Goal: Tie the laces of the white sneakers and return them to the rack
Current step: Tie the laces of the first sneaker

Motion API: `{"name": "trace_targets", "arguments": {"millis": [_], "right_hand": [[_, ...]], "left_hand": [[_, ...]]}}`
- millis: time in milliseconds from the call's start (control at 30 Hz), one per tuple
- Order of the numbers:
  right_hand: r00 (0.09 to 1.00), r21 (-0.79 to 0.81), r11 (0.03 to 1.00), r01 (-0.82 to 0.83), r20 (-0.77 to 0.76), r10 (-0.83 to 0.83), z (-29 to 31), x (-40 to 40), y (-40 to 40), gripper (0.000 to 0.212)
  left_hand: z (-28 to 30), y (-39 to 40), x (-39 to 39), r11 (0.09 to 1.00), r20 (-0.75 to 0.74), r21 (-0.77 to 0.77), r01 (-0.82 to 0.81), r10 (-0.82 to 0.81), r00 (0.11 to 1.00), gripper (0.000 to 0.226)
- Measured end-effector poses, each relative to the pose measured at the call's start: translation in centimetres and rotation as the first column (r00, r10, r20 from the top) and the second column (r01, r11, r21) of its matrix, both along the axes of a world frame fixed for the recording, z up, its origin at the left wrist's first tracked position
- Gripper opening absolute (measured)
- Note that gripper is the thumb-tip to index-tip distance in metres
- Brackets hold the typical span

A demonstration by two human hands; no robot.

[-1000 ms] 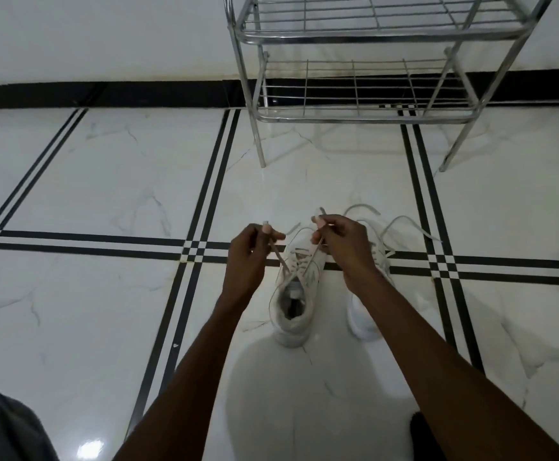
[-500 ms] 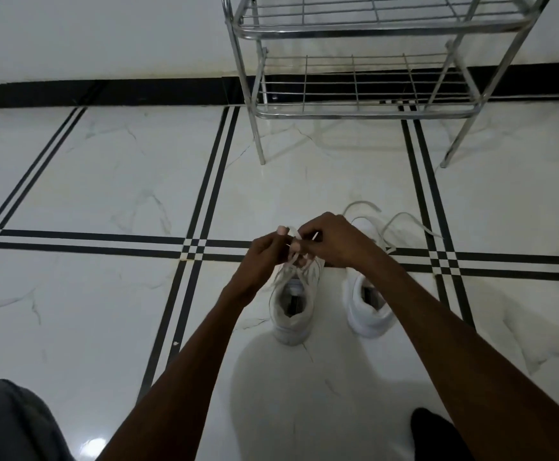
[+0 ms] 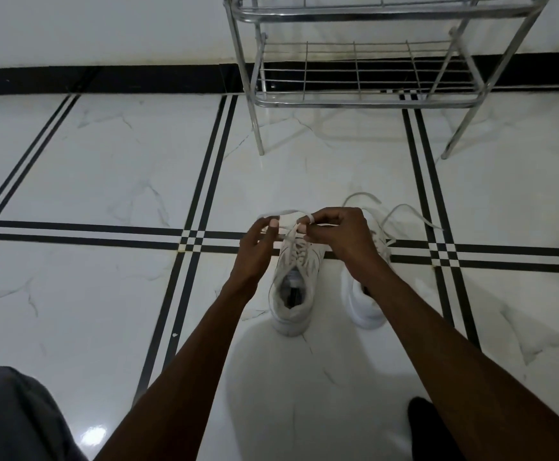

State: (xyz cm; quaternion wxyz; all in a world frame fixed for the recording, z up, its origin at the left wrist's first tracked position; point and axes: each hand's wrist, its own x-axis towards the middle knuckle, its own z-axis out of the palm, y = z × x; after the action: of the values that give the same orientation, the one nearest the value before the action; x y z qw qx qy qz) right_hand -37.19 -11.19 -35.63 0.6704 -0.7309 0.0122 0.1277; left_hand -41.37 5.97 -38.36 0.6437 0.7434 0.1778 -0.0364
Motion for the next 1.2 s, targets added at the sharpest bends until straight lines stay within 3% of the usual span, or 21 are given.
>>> {"name": "trace_targets", "arguments": {"millis": [100, 300, 400, 467, 533, 600, 700, 800, 900, 933, 1067, 1200], "right_hand": [[0.996, 0.123, 0.992, 0.035, -0.089, -0.024, -0.3, -0.5, 0.0, 0.017], [0.981, 0.216, 0.974, 0.068, -0.192, -0.026, 0.0, -0.7, 0.6, 0.020], [0.944, 0.074, 0.964, 0.256, -0.236, -0.232, -0.3, -0.6, -0.1, 0.011], [0.882, -0.094, 0.900, 0.426, -0.176, -0.437, -1.2, -0.5, -1.2, 0.005], [0.867, -0.249, 0.849, 0.466, -0.062, -0.494, -2.5, -0.8, -1.7, 0.017], [0.909, -0.347, 0.859, 0.376, -0.043, -0.415, -3.4, -1.5, -1.6, 0.021], [0.947, -0.392, 0.887, 0.245, -0.101, -0.306, -4.0, -2.2, -0.7, 0.046], [0.943, -0.294, 0.942, 0.163, -0.234, -0.237, -3.7, -2.6, 0.1, 0.048], [0.905, -0.154, 0.976, 0.151, -0.375, -0.200, -4.8, -2.7, 0.1, 0.076], [0.901, -0.110, 0.980, 0.164, -0.388, -0.194, -4.8, -2.8, 0.1, 0.073], [0.839, -0.012, 0.973, 0.232, -0.504, -0.206, -3.4, -3.6, 0.5, 0.018], [0.795, 0.027, 0.949, 0.313, -0.555, -0.246, -3.9, -3.9, 1.6, 0.008]], "left_hand": [[-1.0, 0.4, 0.2, 0.994, -0.037, 0.044, -0.099, 0.101, 0.994, 0.048], [-0.3, 0.3, 0.4, 0.931, -0.056, -0.209, -0.299, 0.294, 0.954, 0.032], [-0.8, 1.4, 0.0, 0.855, -0.079, -0.202, -0.478, 0.472, 0.878, 0.029], [-1.4, 2.4, -0.4, 0.761, -0.129, -0.036, -0.647, 0.639, 0.759, 0.032], [-2.1, 3.3, -1.3, 0.686, -0.207, 0.119, -0.718, 0.725, 0.657, 0.041], [-2.9, 3.7, -2.2, 0.700, -0.272, 0.193, -0.688, 0.712, 0.648, 0.055], [-3.0, 2.1, -2.7, 0.735, -0.245, 0.280, -0.617, 0.676, 0.695, 0.061], [-2.4, -0.9, -2.1, 0.830, -0.269, 0.351, -0.434, 0.533, 0.802, 0.063], [-1.8, -3.0, -1.9, 0.929, -0.347, 0.324, -0.181, 0.294, 0.891, 0.076], [-1.8, -3.3, -1.8, 0.934, -0.340, 0.322, -0.155, 0.267, 0.902, 0.074], [-1.4, -3.1, -1.2, 0.917, -0.354, 0.394, -0.064, 0.216, 0.910, 0.071], [-2.1, -2.4, -0.5, 0.937, -0.398, 0.339, -0.082, 0.222, 0.890, 0.053]]}}
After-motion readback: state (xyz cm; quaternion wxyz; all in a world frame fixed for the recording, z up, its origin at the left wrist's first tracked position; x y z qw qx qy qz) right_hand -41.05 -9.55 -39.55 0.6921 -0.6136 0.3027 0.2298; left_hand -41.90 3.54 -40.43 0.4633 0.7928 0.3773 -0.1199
